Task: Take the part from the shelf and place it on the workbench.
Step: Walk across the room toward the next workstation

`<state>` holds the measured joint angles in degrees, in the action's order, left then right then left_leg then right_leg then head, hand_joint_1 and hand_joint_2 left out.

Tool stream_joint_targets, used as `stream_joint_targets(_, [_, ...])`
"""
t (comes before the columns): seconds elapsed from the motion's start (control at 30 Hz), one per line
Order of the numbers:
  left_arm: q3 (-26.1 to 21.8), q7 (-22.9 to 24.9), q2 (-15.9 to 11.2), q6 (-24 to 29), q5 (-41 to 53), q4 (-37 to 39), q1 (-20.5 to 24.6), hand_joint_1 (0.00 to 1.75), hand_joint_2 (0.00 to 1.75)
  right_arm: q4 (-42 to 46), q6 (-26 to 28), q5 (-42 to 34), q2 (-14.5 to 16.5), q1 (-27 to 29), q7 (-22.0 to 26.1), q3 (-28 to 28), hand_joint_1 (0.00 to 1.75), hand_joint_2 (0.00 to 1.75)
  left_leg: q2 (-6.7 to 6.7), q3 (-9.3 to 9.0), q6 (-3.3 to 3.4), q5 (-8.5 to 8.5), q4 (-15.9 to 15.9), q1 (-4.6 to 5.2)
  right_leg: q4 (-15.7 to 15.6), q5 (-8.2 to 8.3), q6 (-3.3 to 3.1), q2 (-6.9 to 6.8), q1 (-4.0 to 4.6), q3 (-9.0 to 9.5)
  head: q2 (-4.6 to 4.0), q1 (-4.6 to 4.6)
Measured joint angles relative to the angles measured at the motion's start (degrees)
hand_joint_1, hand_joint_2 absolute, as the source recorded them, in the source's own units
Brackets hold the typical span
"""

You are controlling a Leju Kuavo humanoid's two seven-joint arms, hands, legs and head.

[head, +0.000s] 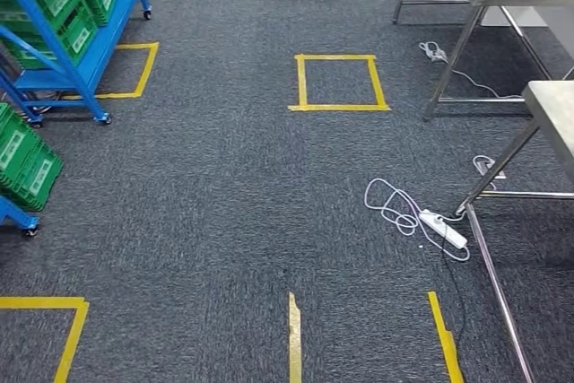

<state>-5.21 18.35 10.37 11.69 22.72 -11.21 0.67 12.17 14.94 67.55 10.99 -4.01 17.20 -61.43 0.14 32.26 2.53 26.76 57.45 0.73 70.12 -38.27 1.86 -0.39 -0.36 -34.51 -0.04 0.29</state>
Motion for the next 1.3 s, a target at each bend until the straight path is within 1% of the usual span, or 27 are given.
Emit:
stream_joint_targets(0.03, [-0.03, -0.13, 0.02, 0.06, -0.04, 0.00, -0.01, 0.00, 0.00, 0.00, 0.37, -0.03, 0.00, 0.15, -0.03, -0.01, 0.00, 0.00, -0.51, -0.02, 0.05, 0.02, 0.00, 0.00, 2.98, -0.57, 0.11, 0.28, -0.05, -1.84, 0.00, 0.04])
stream_joint_targets(0.07, [-0.10, -0.44, 0.03, 0.22, -0.19, 0.00, -0.06, 0.00, 0.00, 0.01, 0.99, -0.10, 0.00, 0.23, -0.32, -0.02, 0.00, 0.00, -0.94, -0.08, 0.04, 0.06, 0.02, -0.01, 4.11, -0.04, 0.23, 0.35, -0.13, -2.93, 0.00, 0.06])
stream_joint_targets(0.1, [-0.23, -0.90, 0.03, 0.42, -0.35, -0.01, -0.12, 0.00, 0.00, 0.02, 1.72, -0.20, -0.01, 0.24, -0.88, -0.05, 0.00, 0.00, -1.30, -0.19, -0.04, 0.12, 0.05, -0.03, 2.95, 1.62, 0.34, 0.34, -0.24, -2.90, 0.00, 0.05])
stream_joint_targets(0.17, [-0.73, -2.40, 0.02, 0.75, -0.99, -0.01, -0.20, 0.00, 0.00, 0.05, 3.37, -0.37, -0.02, 0.10, -3.08, -0.17, 0.00, 0.00, -1.75, -0.37, -0.45, 0.40, 0.25, -0.10, -3.84, 6.41, 0.55, 0.42, -0.58, -0.54, 0.00, 0.07])
stream_joint_targets(0.2, [-1.07, -3.36, -0.01, 0.80, -1.42, -0.01, -0.19, 0.00, 0.00, 0.07, 4.24, -0.28, -0.02, 0.02, -4.65, -0.27, 0.00, 0.00, -1.90, -0.29, -0.77, 0.65, 0.62, 0.00, -7.42, 7.93, 0.59, 0.66, -0.73, 0.89, 0.00, 0.12])
stream_joint_targets(0.23, [-1.56, -4.56, -0.04, 0.75, -2.03, 0.00, -0.16, 0.00, 0.00, 0.07, 5.34, 0.04, -0.01, -0.05, -6.74, -0.35, 0.00, 0.00, -2.00, -0.12, -1.11, 0.83, 0.94, 0.10, -9.79, 8.70, 0.36, 0.93, -0.82, 1.92, 0.00, 0.09])
stream_joint_targets(0.33, [-3.34, -8.94, -0.08, 0.37, -4.03, -0.01, -0.25, 0.00, 0.00, 0.07, 9.03, 1.58, 0.00, 0.15, -13.75, -0.51, 0.00, 0.00, -2.19, 0.41, -1.79, 1.06, 1.56, 0.20, -11.07, 8.43, -0.75, 1.25, -0.76, 2.62, 0.00, -0.02])
stream_joint_targets(0.4, [-4.57, -11.46, -0.07, 0.09, -5.08, -0.02, -0.36, 0.00, 0.00, 0.07, 10.28, 1.97, 0.00, 0.32, -15.98, -0.58, 0.00, 0.00, -1.69, 1.02, -2.30, 2.40, 3.29, 0.04, -11.20, 8.53, -1.33, 1.06, -0.79, 2.74, 0.00, -0.20])
stream_joint_targets(0.43, [-5.07, -12.29, -0.07, -0.02, -5.43, -0.02, -0.34, 0.00, 0.00, 0.07, 10.48, 2.01, 0.00, 0.30, -16.40, -0.60, 0.00, 0.00, -1.35, 2.04, -2.61, 3.92, 5.73, -0.04, -11.28, 8.55, -1.61, 0.92, -0.81, 2.83, 0.00, -0.30])
stream_joint_targets(0.5, [-5.83, -13.62, -0.05, -0.19, -5.84, -0.02, -0.30, 0.00, 0.00, 0.07, 10.78, 2.17, 0.00, 0.28, -17.22, -0.59, 0.00, 0.00, -0.89, 5.41, -3.02, 7.55, 13.20, -0.13, -11.27, 8.43, -1.96, 0.56, -0.65, 2.90, 0.00, -0.50])
stream_joint_targets(0.53, [-6.19, -14.55, -0.05, -0.28, -6.07, -0.02, -0.33, 0.00, 0.00, 0.07, 11.12, 2.40, 0.00, 0.31, -17.80, -0.58, 0.00, 0.00, -0.85, 6.94, -3.06, 8.66, 16.43, -0.16, -11.27, 8.37, -2.05, 0.36, -0.56, 2.94, 0.00, -0.48])
stream_joint_targets(0.57, [-6.57, -15.79, -0.05, -0.43, -6.35, -0.02, -0.40, 0.00, 0.00, 0.07, 11.65, 2.68, 0.00, 0.33, -18.58, -0.58, 0.00, 0.00, -0.82, 7.69, -2.99, 8.71, 17.99, -0.16, -11.27, 8.32, -2.12, 0.21, -0.47, 2.99, 0.00, -0.49])
stream_joint_targets(0.6, [-7.00, -17.29, -0.06, -0.67, -6.71, -0.02, -0.49, 0.00, 0.00, 0.07, 12.40, 2.95, 0.01, 0.35, -19.49, -0.58, 0.00, 0.00, -0.81, 7.34, -2.80, 7.59, 17.24, -0.14, -11.27, 8.27, -2.17, 0.13, -0.37, 3.10, 0.00, -0.48])
stream_joint_targets(0.63, [-7.49, -18.91, -0.07, -1.01, -7.17, -0.02, -0.56, 0.00, 0.00, 0.07, 13.23, 3.08, 0.06, 0.36, -20.40, -0.59, 0.00, 0.00, -0.80, 6.02, -2.52, 5.64, 14.49, -0.09, -11.27, 8.20, -2.21, 0.09, -0.29, 3.26, 0.00, -0.48])
stream_joint_targets(0.7, [-8.56, -22.11, -0.10, -2.01, -8.19, -0.02, -0.57, 0.00, 0.00, 0.07, 14.76, 2.88, 0.26, 0.32, -21.70, -0.64, 0.00, 0.00, -0.61, 2.30, -1.81, 1.98, 6.73, 0.19, -11.24, 8.02, -2.14, 0.08, -0.10, 3.50, 0.00, -0.46])
stream_joint_targets(0.77, [-9.59, -24.94, -0.13, -3.27, -8.92, -0.02, -0.43, 0.00, 0.00, 0.07, 15.47, 2.42, 0.50, 0.29, -22.06, -0.86, 0.00, 0.00, -0.43, 0.37, -1.37, 1.17, 2.41, 0.50, -11.21, 7.93, -1.86, 0.02, 0.08, 3.38, 0.00, -0.43])
stream_joint_targets(0.83, [-10.41, -27.99, -0.15, -4.74, -9.29, -0.02, -0.45, 0.00, 0.00, 0.07, 15.52, 2.10, 0.74, 0.30, -21.94, -1.19, 0.00, 0.00, -0.47, 0.13, -1.11, 1.38, 1.55, 0.53, -11.36, 7.97, -1.42, -0.13, 0.16, 3.30, 0.00, -0.41])
stream_joint_targets(0.9, [-10.99, -32.13, -0.13, -5.81, -9.52, -0.02, -0.64, 0.00, 0.00, 0.07, 15.42, 1.82, 0.92, 0.33, -21.32, -1.46, 0.00, 0.00, -0.45, -0.20, -0.68, 0.97, 0.74, 0.26, -10.42, 7.12, -0.99, 0.00, 0.16, 2.73, 0.00, -0.37])
stream_joint_targets(0.93, [-11.26, -34.40, -0.08, -6.03, -9.63, -0.02, -0.67, 0.00, 0.00, 0.07, 15.33, 1.62, 0.99, 0.35, -20.88, -1.57, 0.00, 0.00, -0.42, -0.36, -0.44, 0.78, 0.36, 0.10, -8.52, 5.95, -0.78, 0.12, 0.17, 1.77, 0.00, -0.28])
stream_joint_targets(1.03, [-12.33, -39.68, 0.16, -6.89, -10.83, -0.02, -0.57, 0.00, 0.00, 0.07, 14.92, 1.01, 1.13, 0.46, -19.65, -1.92, 0.00, 0.00, -0.39, -0.39, -0.11, 0.74, 0.22, 0.01, 1.92, 1.23, -0.19, 0.30, 0.04, -3.50, 0.00, -0.13])
stream_joint_targets(1.07, [-12.86, -40.85, 0.25, -7.78, -11.55, -0.02, -0.57, 0.00, 0.00, 0.07, 14.77, 0.96, 1.17, 0.56, -19.34, -2.04, 0.00, 0.00, -0.40, -0.42, -0.10, 0.77, 0.23, 0.01, 4.02, 0.90, -0.02, 0.29, -0.02, -4.66, 0.00, -0.14])
stream_joint_targets(1.1, [-13.40, -41.82, 0.31, -8.87, -12.29, -0.02, -0.58, 0.00, 0.00, 0.07, 14.60, 0.97, 1.21, 0.68, -19.08, -2.15, 0.00, 0.00, -0.45, -0.48, -0.14, 0.82, 0.26, -0.01, 3.89, 1.76, 0.12, 0.29, -0.12, -4.74, 0.00, -0.12])
stream_joint_targets(1.13, [-13.91, -42.61, 0.38, -9.85, -12.85, -0.02, -0.60, 0.00, 0.00, 0.07, 14.45, 0.99, 1.25, 0.79, -18.84, -2.26, 0.00, 0.00, -0.53, -0.58, -0.24, 0.89, 0.30, -0.05, 1.51, 3.61, 0.22, 0.29, -0.25, -3.68, 0.00, -0.12])
stream_joint_targets(1.17, [-14.41, -43.15, 0.44, -10.68, -13.20, -0.02, -0.61, 0.00, 0.00, 0.07, 14.36, 1.02, 1.27, 0.86, -18.64, -2.36, 0.00, 0.00, -0.62, -0.68, -0.43, 1.02, 0.40, -0.08, -2.50, 5.87, 0.29, 0.29, -0.42, -1.78, 0.00, -0.11])
stream_joint_targets(1.2, [-14.82, -43.30, 0.46, -11.37, -13.28, -0.02, -0.60, 0.00, 0.00, 0.07, 14.22, 1.11, 1.30, 0.86, -18.52, -2.44, 0.00, 0.00, -0.69, -0.70, -0.71, 1.20, 0.58, 0.00, -6.46, 7.37, 0.34, 0.35, -0.51, 0.16, 0.00, -0.07])
stream_joint_targets(1.23, [-15.09, -43.04, 0.45, -12.09, -13.15, -0.02, -0.57, 0.00, 0.00, 0.07, 14.04, 1.31, 1.33, 0.84, -18.43, -2.49, 0.00, 0.00, -0.75, -0.66, -1.00, 1.36, 0.81, 0.09, -9.42, 8.28, 0.16, 0.45, -0.56, 1.71, 0.00, -0.09])
stream_joint_targets(1.3, [-15.39, -41.91, 0.34, -13.92, -12.71, -0.02, -0.55, 0.00, 0.00, 0.07, 13.59, 1.85, 1.41, 0.83, -18.40, -2.51, 0.00, 0.00, -0.79, -0.51, -1.50, 1.46, 1.08, 0.25, -11.42, 8.35, -0.39, 0.66, -0.43, 2.86, 0.00, -0.15])
